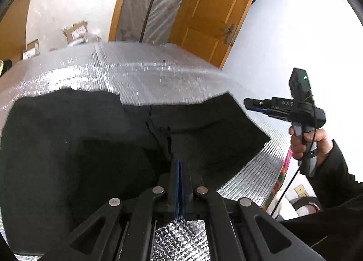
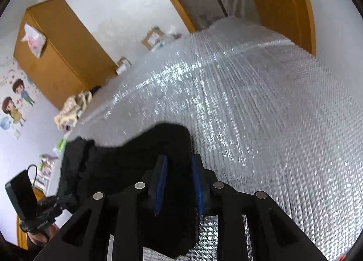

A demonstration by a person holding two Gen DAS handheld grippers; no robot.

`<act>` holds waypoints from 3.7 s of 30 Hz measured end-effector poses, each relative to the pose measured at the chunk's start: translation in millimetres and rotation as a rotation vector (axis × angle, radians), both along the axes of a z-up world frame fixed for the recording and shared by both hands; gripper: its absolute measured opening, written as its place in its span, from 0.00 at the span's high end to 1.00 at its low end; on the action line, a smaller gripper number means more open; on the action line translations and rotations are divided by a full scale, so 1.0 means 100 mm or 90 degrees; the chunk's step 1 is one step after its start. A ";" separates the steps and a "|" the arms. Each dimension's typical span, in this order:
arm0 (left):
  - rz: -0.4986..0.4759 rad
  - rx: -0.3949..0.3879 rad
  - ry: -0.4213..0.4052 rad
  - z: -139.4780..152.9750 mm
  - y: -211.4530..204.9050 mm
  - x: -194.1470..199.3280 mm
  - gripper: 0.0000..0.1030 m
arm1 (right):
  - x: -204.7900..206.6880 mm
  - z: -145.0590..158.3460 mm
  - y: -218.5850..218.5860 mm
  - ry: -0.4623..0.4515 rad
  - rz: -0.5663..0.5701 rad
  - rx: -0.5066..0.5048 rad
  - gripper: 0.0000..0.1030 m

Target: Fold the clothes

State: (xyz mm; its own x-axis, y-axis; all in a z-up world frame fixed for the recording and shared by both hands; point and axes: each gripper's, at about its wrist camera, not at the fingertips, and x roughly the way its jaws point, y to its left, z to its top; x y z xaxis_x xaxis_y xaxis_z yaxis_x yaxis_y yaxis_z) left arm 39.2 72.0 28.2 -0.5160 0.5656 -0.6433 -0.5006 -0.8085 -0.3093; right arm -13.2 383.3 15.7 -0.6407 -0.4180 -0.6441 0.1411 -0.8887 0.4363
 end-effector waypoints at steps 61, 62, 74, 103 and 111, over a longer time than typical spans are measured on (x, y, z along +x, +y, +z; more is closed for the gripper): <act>0.004 -0.034 -0.037 -0.21 0.20 -0.14 0.95 | -0.31 -0.10 -2.06 0.075 0.444 0.290 0.98; 0.005 -0.033 -0.038 -0.21 0.20 -0.14 0.95 | -0.34 -0.10 -2.05 0.075 0.435 0.284 0.98; 0.006 -0.038 -0.039 -0.23 0.21 -0.13 0.98 | -0.61 -0.06 -1.89 0.056 0.347 0.236 0.99; 0.004 0.037 -0.026 0.01 0.09 -0.24 0.99 | 0.35 0.07 -1.09 0.074 0.244 0.095 0.80; -0.010 -0.008 -0.068 -0.21 0.21 -0.24 0.99 | 0.29 0.08 -0.81 0.076 0.165 0.082 0.80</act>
